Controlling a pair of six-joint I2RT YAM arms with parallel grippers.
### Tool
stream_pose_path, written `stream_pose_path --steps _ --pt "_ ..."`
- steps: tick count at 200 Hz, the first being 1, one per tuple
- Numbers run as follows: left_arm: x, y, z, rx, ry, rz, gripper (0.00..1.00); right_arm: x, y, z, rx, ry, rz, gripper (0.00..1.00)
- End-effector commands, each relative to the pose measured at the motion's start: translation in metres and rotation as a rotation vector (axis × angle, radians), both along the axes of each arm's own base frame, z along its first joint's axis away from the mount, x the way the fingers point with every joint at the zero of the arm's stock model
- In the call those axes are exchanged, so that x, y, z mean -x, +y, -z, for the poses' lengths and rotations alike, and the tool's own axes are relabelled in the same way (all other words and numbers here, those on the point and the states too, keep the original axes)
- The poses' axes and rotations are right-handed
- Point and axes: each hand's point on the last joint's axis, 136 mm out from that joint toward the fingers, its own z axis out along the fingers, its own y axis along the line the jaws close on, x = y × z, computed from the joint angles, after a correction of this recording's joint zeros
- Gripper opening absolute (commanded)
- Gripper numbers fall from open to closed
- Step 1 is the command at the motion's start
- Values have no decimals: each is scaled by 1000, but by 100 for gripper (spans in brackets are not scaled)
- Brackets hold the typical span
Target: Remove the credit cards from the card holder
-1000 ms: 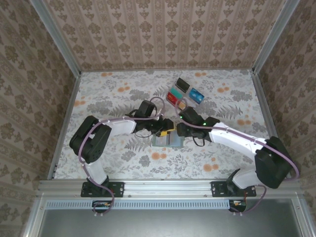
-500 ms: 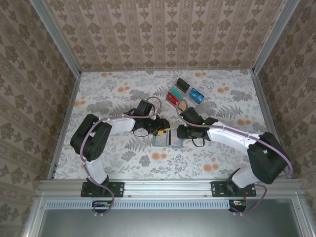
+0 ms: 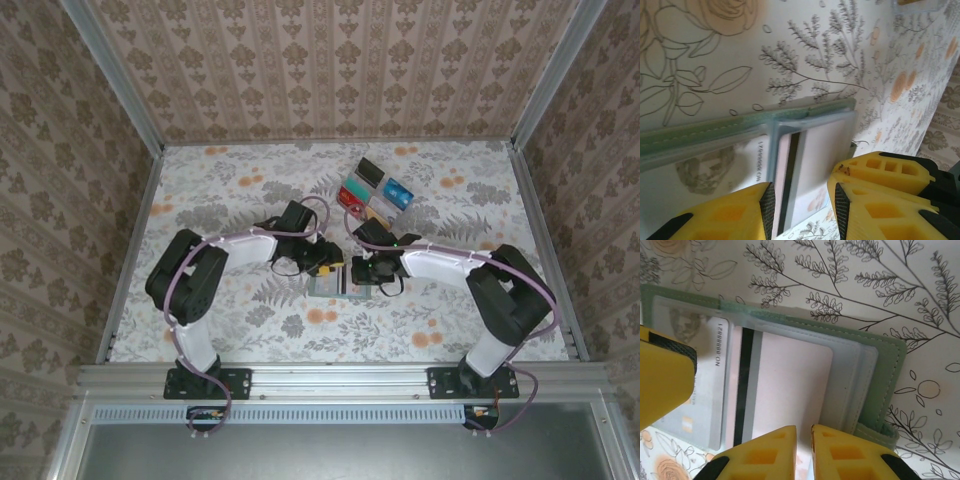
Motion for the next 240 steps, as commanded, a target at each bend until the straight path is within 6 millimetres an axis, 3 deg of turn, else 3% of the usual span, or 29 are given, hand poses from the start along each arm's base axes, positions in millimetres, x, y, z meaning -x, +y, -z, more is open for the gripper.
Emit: stream_pose_path --steps 1,49,140,240 --pt "6 -1 8 -24 31 22 40 -1 8 6 -17 32 -1 19" --pt "8 0 21 -40 46 27 40 3 6 20 0 66 0 19" --pt "5 -7 -9 177 -20 89 26 6 -8 28 74 82 26 19" --pt "8 -8 9 134 -7 114 17 8 -9 26 72 82 28 19"
